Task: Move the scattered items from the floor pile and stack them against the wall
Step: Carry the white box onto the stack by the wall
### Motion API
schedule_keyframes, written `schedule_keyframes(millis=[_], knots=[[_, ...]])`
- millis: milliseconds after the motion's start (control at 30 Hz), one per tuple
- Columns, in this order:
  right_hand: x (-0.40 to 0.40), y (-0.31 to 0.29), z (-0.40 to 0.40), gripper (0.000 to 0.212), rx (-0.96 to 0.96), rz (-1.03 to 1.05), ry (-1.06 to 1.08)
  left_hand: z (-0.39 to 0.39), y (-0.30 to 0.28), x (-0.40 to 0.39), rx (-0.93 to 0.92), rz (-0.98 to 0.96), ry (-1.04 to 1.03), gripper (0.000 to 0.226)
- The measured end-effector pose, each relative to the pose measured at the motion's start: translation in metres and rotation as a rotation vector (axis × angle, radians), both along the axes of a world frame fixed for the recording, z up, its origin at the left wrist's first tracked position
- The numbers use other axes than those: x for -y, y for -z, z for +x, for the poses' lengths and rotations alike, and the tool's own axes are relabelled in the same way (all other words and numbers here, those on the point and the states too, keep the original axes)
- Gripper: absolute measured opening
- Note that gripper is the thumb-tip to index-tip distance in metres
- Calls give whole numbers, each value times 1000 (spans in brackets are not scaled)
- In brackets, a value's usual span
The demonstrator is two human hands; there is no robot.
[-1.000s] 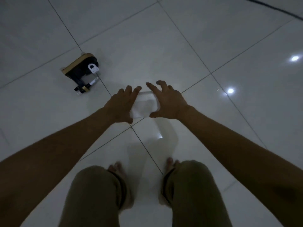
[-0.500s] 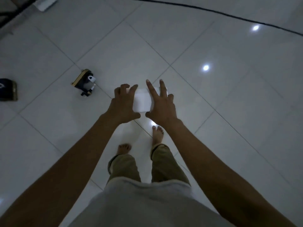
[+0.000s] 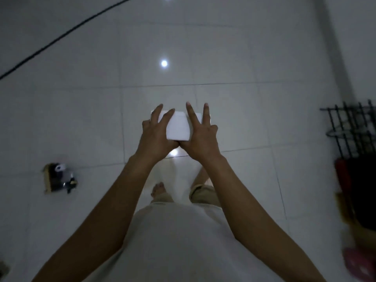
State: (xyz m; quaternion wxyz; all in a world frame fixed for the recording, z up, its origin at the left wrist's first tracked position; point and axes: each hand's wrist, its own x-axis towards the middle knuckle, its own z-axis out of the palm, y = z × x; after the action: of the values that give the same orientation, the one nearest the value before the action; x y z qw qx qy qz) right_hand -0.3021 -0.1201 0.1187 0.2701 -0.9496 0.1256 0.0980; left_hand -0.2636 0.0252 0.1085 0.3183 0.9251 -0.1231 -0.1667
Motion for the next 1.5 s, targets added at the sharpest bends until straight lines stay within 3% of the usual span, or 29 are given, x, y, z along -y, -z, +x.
schedule_keyframes(millis=[233,467,867,1500], knots=[[109,-30,-103,100,111,-57,447,-39,-36,136,129,-126,462,92],[230,-45,-242,99,166,-140,792,-142,-44,301,183,-222,800,91],[437,-65,-465,97,214,-240,1122,-353,-56,550,127,-399,1039,91],[686,-49,-611,94,264,-211,1554,-494,-62,876,101,-351,1547,88]])
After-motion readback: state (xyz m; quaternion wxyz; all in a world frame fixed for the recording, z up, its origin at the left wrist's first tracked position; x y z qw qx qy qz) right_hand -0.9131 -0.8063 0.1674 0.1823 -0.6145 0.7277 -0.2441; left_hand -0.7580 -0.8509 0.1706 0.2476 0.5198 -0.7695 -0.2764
